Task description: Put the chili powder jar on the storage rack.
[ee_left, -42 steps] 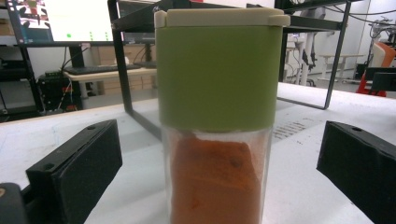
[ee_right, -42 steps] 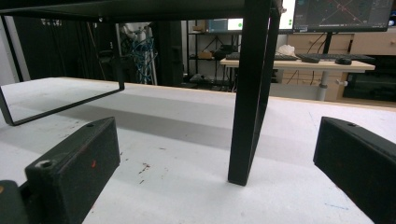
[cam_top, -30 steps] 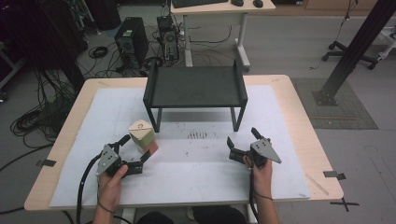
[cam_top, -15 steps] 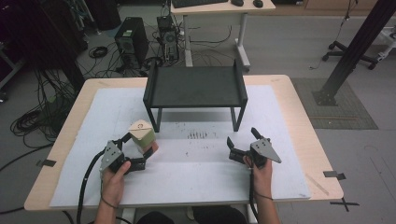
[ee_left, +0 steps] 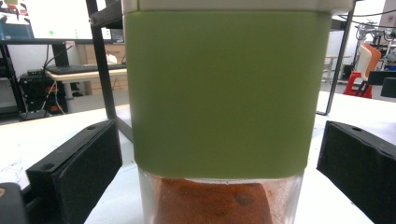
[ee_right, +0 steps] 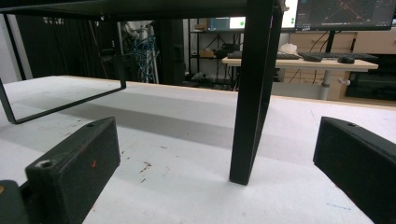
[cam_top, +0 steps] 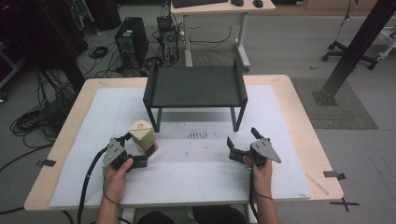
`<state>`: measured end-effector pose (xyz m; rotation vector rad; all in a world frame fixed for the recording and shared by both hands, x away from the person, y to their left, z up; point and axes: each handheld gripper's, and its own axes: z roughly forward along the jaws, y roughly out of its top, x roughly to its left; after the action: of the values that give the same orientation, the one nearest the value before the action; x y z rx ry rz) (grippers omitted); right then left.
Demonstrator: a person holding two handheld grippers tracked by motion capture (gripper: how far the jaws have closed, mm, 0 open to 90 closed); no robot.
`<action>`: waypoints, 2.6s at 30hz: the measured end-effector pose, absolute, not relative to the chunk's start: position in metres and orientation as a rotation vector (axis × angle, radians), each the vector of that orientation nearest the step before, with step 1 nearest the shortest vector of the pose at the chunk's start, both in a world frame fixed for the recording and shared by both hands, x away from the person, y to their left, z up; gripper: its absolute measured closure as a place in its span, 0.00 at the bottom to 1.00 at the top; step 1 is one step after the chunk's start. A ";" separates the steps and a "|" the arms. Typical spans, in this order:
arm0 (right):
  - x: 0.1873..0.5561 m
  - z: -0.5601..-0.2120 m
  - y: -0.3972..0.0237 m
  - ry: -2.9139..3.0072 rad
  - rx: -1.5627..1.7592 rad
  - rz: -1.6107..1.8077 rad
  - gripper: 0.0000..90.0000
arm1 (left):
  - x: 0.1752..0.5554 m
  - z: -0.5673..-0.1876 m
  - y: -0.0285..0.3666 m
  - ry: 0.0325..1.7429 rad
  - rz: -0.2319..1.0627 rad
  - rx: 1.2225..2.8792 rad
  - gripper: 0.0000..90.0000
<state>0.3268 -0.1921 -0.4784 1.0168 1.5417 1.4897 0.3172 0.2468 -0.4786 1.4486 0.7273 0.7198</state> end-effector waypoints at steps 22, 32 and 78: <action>0.327 -0.478 -0.192 1.544 1.016 1.490 0.00 | 0.325 -0.478 0.241 0.737 0.727 1.460 0.00; 0.326 -0.478 -0.192 1.539 1.016 1.491 0.00 | 0.325 -0.478 0.241 0.735 0.734 1.460 0.00; 0.326 -0.479 -0.192 1.534 1.024 1.486 0.00 | 0.323 -0.479 0.241 0.734 0.749 1.458 0.00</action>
<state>0.3263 -0.1920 -0.4786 1.0243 1.5336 1.4859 0.3235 0.2406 -0.4786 1.4579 0.7340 0.7492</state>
